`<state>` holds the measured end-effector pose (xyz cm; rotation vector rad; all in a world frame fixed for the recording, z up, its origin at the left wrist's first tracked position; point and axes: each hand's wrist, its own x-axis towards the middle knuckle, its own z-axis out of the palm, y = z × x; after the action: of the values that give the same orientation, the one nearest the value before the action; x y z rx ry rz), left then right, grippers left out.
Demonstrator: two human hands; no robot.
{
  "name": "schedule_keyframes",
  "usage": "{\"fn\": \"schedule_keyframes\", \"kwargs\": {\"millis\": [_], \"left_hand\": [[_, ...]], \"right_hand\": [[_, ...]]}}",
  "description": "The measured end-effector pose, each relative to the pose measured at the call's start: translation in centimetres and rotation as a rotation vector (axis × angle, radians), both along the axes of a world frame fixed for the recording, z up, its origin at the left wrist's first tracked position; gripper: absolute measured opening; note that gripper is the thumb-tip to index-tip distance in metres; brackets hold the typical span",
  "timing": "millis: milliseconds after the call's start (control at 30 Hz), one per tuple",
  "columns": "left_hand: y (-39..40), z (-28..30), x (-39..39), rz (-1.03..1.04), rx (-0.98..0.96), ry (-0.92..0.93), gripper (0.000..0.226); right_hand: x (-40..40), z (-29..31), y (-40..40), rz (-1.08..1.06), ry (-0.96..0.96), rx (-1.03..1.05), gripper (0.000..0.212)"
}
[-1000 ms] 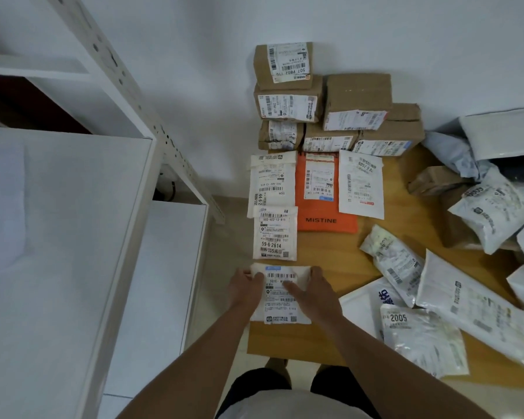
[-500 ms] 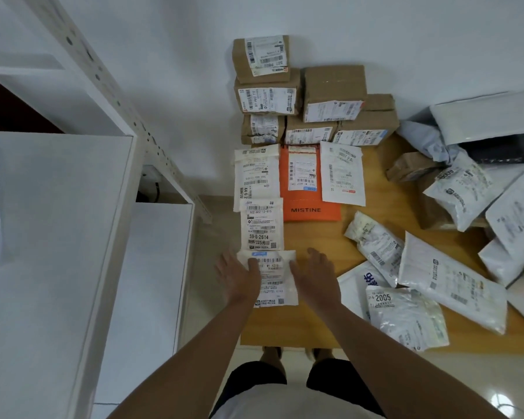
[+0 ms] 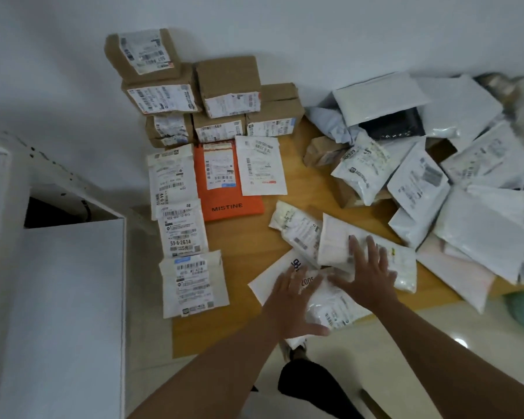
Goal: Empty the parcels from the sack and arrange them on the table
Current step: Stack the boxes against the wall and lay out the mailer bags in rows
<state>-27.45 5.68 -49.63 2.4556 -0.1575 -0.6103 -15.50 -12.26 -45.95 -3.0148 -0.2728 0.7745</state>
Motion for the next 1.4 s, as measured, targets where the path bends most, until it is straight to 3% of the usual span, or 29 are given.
{"fn": "schedule_keyframes", "kwargs": {"millis": [133,333,533,633,733,800,900,967,1067,1267,1333,1400], "left_hand": [[-1.8,-1.9,-0.3,0.066,0.104,-0.071,0.113],[-0.8,-2.0,0.0,0.123,0.191,-0.011,0.109],[-1.1,-1.3,-0.1,0.279,0.229,0.042,0.108],[-2.1,-0.6,-0.3,0.41,0.238,0.063,0.117],[-3.5,0.8,-0.4,0.614,0.114,0.109,0.126],[-4.0,1.4,-0.5,0.743,-0.003,0.072,0.108],[-3.4,2.4,-0.3,0.893,-0.091,0.042,0.072],[-2.6,2.3,-0.4,0.86,0.021,0.037,0.06],[-2.1,1.4,-1.4,0.672,0.16,0.122,0.066],[-1.3,-0.5,-3.2,0.181,0.362,0.199,0.135],[-0.8,-0.9,-3.5,0.172,0.385,0.127,0.143],[-0.6,-1.0,-3.9,0.145,0.391,0.096,0.137]], "right_hand": [[2.3,-0.3,-0.3,0.094,-0.049,-0.044,0.09],[4.2,-0.2,-1.4,0.17,-0.207,-0.054,0.061],[5.5,-0.2,-2.1,0.195,-0.163,0.088,0.086],[4.4,-0.6,-2.7,0.37,-0.287,0.248,0.068],[0.4,-2.6,-4.2,0.624,-0.217,0.397,0.062],[-1.5,-3.4,-4.5,0.667,-0.089,0.315,0.071],[-2.1,-2.6,-3.0,0.534,0.036,0.219,0.083],[-2.0,-2.2,-1.9,0.487,0.092,0.158,0.099],[-1.9,-2.1,-1.5,0.492,0.164,0.142,0.121],[0.0,-3.0,-0.9,0.623,0.157,0.083,0.118],[-0.1,-3.1,-0.7,0.616,0.172,0.108,0.106],[-0.3,-3.0,-0.4,0.598,0.166,0.124,0.093]]}}
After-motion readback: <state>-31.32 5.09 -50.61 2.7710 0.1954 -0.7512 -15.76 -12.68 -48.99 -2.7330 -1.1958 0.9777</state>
